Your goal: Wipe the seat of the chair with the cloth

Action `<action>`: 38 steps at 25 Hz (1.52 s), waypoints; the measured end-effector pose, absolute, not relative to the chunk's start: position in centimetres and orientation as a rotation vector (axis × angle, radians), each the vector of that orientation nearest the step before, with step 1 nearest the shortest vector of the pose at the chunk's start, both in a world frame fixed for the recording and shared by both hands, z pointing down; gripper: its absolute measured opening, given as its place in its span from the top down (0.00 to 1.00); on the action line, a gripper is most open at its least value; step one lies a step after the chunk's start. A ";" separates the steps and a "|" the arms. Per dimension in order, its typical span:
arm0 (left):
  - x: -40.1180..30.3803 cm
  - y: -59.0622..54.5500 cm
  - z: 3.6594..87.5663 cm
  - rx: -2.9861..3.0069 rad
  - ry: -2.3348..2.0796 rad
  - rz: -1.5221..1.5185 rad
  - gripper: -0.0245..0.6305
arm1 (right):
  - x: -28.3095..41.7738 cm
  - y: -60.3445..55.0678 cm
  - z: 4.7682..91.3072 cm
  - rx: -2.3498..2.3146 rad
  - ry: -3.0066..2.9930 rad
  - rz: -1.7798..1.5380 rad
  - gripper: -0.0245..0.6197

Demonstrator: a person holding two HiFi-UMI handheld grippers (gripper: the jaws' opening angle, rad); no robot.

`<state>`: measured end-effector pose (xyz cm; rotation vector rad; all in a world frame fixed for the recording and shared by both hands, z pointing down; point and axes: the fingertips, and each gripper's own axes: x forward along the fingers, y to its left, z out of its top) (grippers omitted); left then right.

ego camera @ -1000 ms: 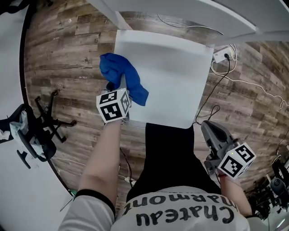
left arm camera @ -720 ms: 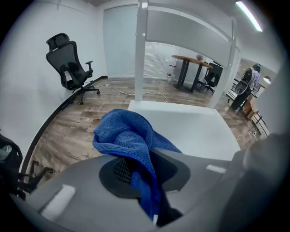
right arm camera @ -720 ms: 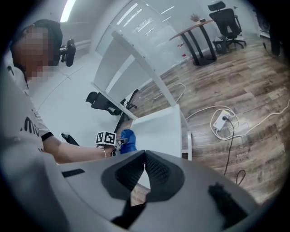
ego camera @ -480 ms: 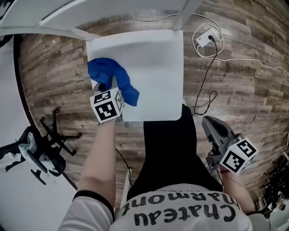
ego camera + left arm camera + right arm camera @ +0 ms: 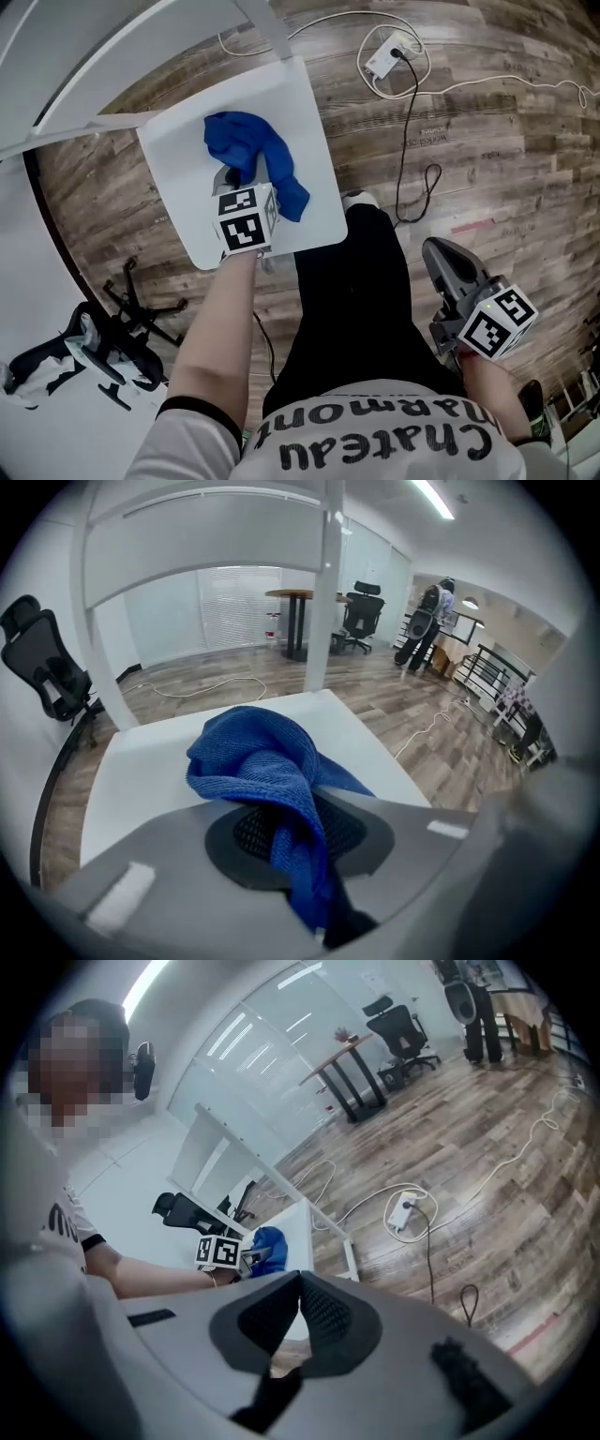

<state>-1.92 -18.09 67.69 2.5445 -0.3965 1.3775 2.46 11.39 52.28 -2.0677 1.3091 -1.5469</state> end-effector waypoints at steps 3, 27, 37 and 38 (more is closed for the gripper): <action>0.2 -15.5 67.6 2.583 -0.310 1.386 0.86 | 2.9 13.3 52.4 -2.076 1.247 -1.525 0.94; 1.9 -4.6 64.7 2.831 0.265 1.377 0.85 | 3.6 13.4 52.1 -2.045 1.223 -1.534 0.94; -16.0 -21.5 65.7 2.754 -0.367 1.625 0.85 | 0.3 3.1 52.2 -1.906 1.585 -1.653 0.94; -17.9 -23.3 65.7 2.709 -0.469 1.623 0.85 | -0.2 2.0 52.3 -1.890 1.616 -1.666 0.94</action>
